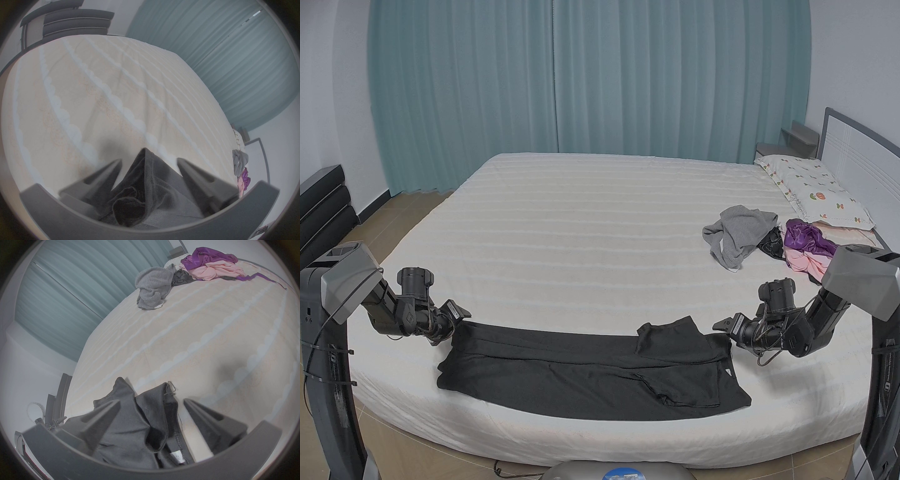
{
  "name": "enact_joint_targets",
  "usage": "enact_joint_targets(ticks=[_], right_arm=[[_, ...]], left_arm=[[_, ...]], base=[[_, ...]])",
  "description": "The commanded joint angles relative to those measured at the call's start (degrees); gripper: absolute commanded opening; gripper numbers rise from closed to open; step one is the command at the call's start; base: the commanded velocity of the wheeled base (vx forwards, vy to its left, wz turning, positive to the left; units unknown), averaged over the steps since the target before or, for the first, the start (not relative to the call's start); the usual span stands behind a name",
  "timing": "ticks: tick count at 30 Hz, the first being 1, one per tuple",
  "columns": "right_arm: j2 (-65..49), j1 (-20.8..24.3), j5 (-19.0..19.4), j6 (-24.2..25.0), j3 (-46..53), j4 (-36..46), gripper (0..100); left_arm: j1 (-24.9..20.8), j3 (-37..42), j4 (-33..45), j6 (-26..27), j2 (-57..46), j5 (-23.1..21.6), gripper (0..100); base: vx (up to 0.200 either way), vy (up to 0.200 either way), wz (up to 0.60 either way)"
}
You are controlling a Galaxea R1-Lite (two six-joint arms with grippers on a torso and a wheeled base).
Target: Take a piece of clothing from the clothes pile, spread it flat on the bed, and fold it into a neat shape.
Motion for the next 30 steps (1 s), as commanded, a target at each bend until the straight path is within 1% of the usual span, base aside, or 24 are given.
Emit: enact_joint_targets(ticks=[1,4,6,8,9,10,11,12,14,15,16,19,20,21,22,25,26,27,30], right_arm=[[-3.1,-0.6,0.5,0.5,2.1,-0.1,100],[-6.0,-1.5,1.5,0.6,5.2,-1.0,100],[-7.9,-1.7,3.2,0.9,8.3,-2.6,100],[-9.9,-1.9,5.0,2.5,12.3,-6.2,100],[-9.9,-1.9,5.0,2.5,12.3,-6.2,100],[-11.4,-1.9,6.3,4.9,16.2,-10.7,100],[-11.4,-1.9,6.3,4.9,16.2,-10.7,100],[-12.0,-1.9,6.5,6.9,19.2,-14.9,100],[-12.0,-1.9,6.5,8.1,21.8,-18.1,100],[-12.0,-1.9,6.5,8.2,22.1,-18.4,100],[-12.1,-1.9,6.6,8.8,23.8,-19.8,100],[-12.0,-1.6,7.0,9.7,25.1,-20.7,100],[-12.0,-1.3,7.2,10.5,25.7,-21.4,100],[-12.0,-1.3,7.2,10.5,25.7,-21.4,100],[-11.7,-1.2,7.7,11.9,26.1,-22.1,100],[-11.4,-1.3,8.8,13.4,26.4,-22.4,100],[-11.4,-1.3,8.9,13.5,26.4,-22.4,100],[-11.3,-1.3,9.3,13.7,26.5,-22.4,100],[-11.3,-1.4,9.4,13.7,26.5,-22.4,100]], left_arm=[[1.4,0.4,0.0,-1.4,-1.6,-0.5,100],[2.9,2.8,-0.1,-1.5,-4.1,-2.7,100],[4.1,5.8,-0.2,-1.5,-7.0,-5.8,100],[5.2,9.2,-0.2,-1.5,-9.6,-9.0,100],[5.2,9.2,-0.2,-1.5,-9.6,-9.0,100],[6.2,12.4,-0.2,-1.5,-11.8,-10.2,100],[6.2,12.4,-0.2,-1.5,-11.8,-10.2,100],[6.3,15.4,-0.3,-1.6,-13.2,-10.3,100],[6.3,18.9,-1.4,-1.5,-14.5,-10.3,100],[6.3,19.4,-1.7,-1.5,-14.6,-10.3,100],[6.3,22.6,-4.3,-1.6,-15.5,-10.3,100],[6.1,25.9,-7.0,-1.5,-15.8,-9.8,100],[5.8,28.5,-9.4,-1.4,-15.9,-9.5,100],[5.8,28.5,-9.4,-1.4,-15.9,-9.5,100],[5.4,31.1,-12.8,-1.4,-15.8,-9.5,100],[5.2,33.9,-17.6,-0.6,-15.0,-9.2,100],[5.2,34.1,-18.1,-0.5,-14.9,-9.2,100],[4.6,34.9,-20.8,-0.4,-12.9,-7.7,100],[2.9,35.6,-24.6,-0.2,-10.1,-3.3,100]], base=[[0.000,0.000,0.00],[0.000,0.000,0.00],[0.000,0.000,0.00],[0.000,0.000,0.00],[0.000,0.000,0.00],[0.000,0.000,0.00],[0.000,0.000,0.00],[0.000,0.000,0.00],[0.000,0.000,0.00],[0.000,0.000,0.00],[0.000,0.000,0.00],[-0.200,0.000,0.00],[-0.200,0.000,0.00],[-0.200,0.000,0.00],[-0.200,0.000,0.00],[0.000,0.000,0.00],[0.000,0.000,0.00],[0.000,0.000,0.00],[0.000,0.000,0.00]])
